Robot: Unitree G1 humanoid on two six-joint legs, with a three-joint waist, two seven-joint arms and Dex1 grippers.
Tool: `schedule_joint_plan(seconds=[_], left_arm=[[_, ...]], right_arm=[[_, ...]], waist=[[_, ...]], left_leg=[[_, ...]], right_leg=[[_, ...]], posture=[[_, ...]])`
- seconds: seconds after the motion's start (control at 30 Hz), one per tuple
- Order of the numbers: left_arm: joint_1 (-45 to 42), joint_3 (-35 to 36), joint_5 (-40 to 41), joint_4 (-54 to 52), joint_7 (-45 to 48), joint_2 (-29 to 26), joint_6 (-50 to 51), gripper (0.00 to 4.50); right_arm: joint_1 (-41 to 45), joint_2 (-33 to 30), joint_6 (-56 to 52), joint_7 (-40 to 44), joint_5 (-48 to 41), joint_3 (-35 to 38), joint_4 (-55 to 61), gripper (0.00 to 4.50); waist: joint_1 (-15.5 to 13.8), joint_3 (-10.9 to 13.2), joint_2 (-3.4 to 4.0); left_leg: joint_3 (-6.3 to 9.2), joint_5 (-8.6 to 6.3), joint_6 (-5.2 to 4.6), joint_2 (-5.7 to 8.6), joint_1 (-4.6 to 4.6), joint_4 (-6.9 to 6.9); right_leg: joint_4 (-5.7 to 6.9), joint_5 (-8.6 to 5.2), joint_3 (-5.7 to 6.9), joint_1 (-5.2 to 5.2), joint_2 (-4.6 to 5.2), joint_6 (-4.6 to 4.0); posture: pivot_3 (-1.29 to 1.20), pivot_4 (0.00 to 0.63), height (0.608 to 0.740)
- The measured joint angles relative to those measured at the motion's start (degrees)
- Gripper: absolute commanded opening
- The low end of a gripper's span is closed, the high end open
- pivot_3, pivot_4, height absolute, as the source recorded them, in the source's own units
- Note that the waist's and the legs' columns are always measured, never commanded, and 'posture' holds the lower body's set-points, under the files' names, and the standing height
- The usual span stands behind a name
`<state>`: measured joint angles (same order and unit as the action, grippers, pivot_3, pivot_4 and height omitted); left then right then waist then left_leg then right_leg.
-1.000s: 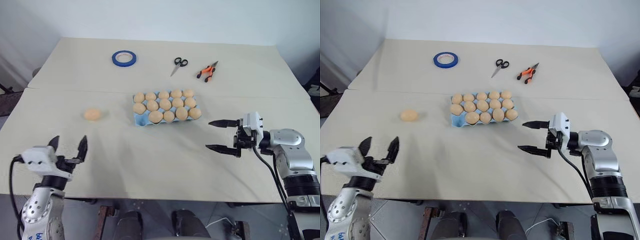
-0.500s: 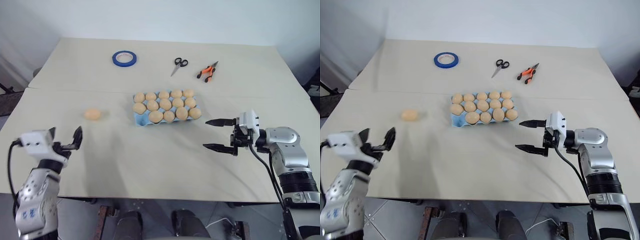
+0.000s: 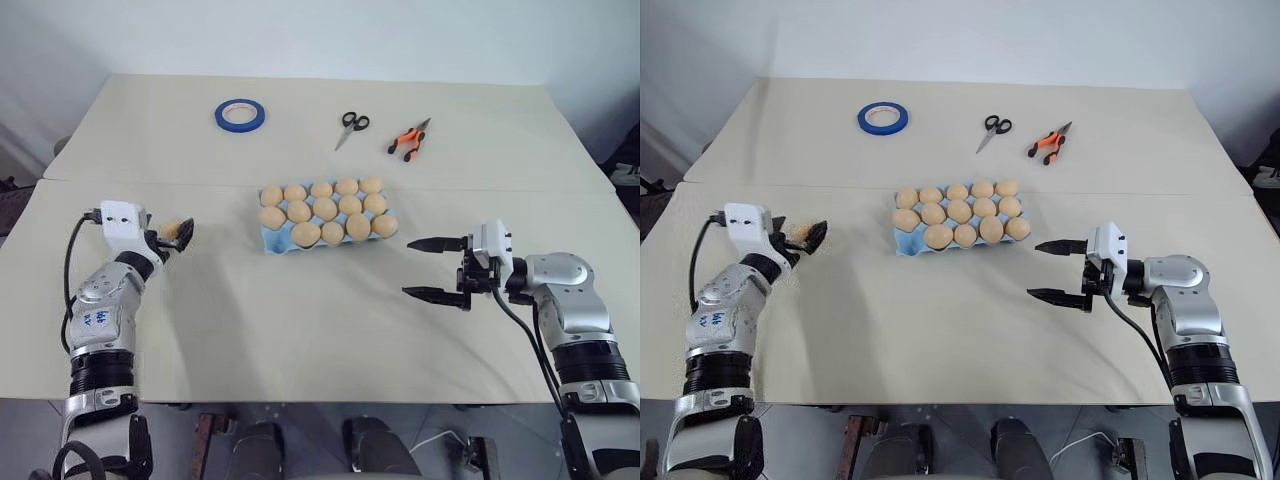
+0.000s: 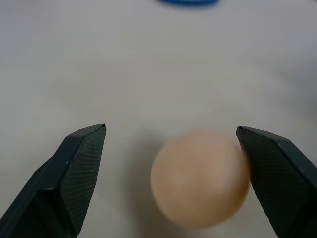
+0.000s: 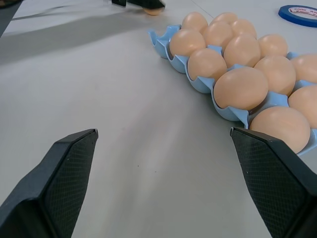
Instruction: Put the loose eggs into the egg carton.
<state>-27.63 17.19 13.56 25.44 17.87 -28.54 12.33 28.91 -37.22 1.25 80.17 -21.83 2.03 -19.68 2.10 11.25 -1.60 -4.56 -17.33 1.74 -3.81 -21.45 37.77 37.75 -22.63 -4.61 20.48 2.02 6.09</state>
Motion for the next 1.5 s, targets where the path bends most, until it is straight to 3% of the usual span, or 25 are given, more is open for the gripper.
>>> schedule_joint_plan(seconds=[0.13,0.2,0.37,0.47,0.77,1.0,1.13,1.33,1.5], left_arm=[[-1.2,-1.1,-0.5,2.0,1.9,0.0,-0.8,4.3],[-1.2,-1.5,-0.7,2.2,2.0,0.0,-1.3,3.87],[-1.2,-1.5,-0.8,2.4,2.2,0.0,-2.3,2.28],[-1.0,-1.7,-0.8,1.8,2.6,-0.1,-2.3,1.64],[-1.0,-3.3,1.8,-11.1,6.4,-0.1,4.6,1.64],[-5.5,-12.8,5.7,-22.7,14.7,2.9,14.9,1.64],[-7.0,-17.6,5.9,-22.6,18.0,3.6,16.5,1.64],[-10.3,-18.3,4.0,-15.6,18.4,3.9,16.3,1.64],[-10.2,-17.4,3.6,-15.5,18.5,3.3,16.3,3.14]], right_arm=[[0.0,0.0,0.0,-0.1,0.0,0.0,0.0,4.5],[0.0,0.0,0.0,-0.2,0.0,0.0,0.0,4.5],[0.0,0.0,0.2,-0.3,0.1,0.0,0.0,4.5],[0.0,0.0,0.4,-0.4,0.3,0.0,-0.1,4.5],[0.0,0.0,1.2,-0.6,0.3,0.0,-0.4,4.5],[-0.1,0.1,1.3,-1.3,0.3,0.0,-0.4,4.5],[-1.2,0.2,1.3,-2.3,0.3,0.6,0.1,4.5],[-5.2,-0.3,1.3,-4.0,0.1,1.8,3.0,4.5],[-7.3,-0.4,1.1,-5.5,-0.2,3.0,5.9,4.5]], waist=[[-0.2,0.0,0.0],[-0.2,0.0,0.0],[-0.2,0.0,0.0],[-0.3,0.0,0.0],[-0.3,0.0,0.0],[-0.5,0.0,0.0],[0.0,0.0,0.0],[0.0,0.0,0.01],[-0.3,0.0,0.01]], left_leg=[[-0.21,0.01,-0.03,0.02,0.02,0.23],[-0.42,0.03,-0.14,0.05,0.04,0.26],[-0.54,0.03,-0.19,0.06,0.09,0.27],[-0.56,0.01,-0.19,0.04,0.09,0.22],[-0.64,-0.06,-0.25,0.03,0.08,0.2],[-0.69,-0.07,-0.27,0.07,0.08,0.29],[-0.77,-0.07,-0.27,0.01,0.1,0.25],[-0.81,-0.07,-0.27,0.03,0.1,0.3],[-0.78,-0.07,-0.28,0.01,0.1,0.3]], right_leg=[[0.18,0.01,1.0,0.07,0.43,-0.02],[0.17,0.01,1.24,0.07,0.5,-0.03],[0.2,0.04,1.22,0.1,0.53,-0.04],[0.21,0.04,1.24,0.17,0.53,-0.04],[0.19,0.05,1.24,0.19,0.56,-0.02],[0.12,0.07,1.19,0.11,0.55,0.02],[0.14,0.07,1.12,0.18,0.45,0.03],[0.14,0.07,1.08,0.19,0.49,0.03],[0.17,0.07,1.11,0.2,0.5,0.03]], posture=[[0.0,0.15,0.74],[0.0,0.15,0.74],[0.0,0.15,0.74],[0.0,0.15,0.74],[0.0,0.15,0.74],[0.0,0.15,0.74],[0.0,0.15,0.74],[0.0,0.15,0.74],[0.0,0.15,0.74]])
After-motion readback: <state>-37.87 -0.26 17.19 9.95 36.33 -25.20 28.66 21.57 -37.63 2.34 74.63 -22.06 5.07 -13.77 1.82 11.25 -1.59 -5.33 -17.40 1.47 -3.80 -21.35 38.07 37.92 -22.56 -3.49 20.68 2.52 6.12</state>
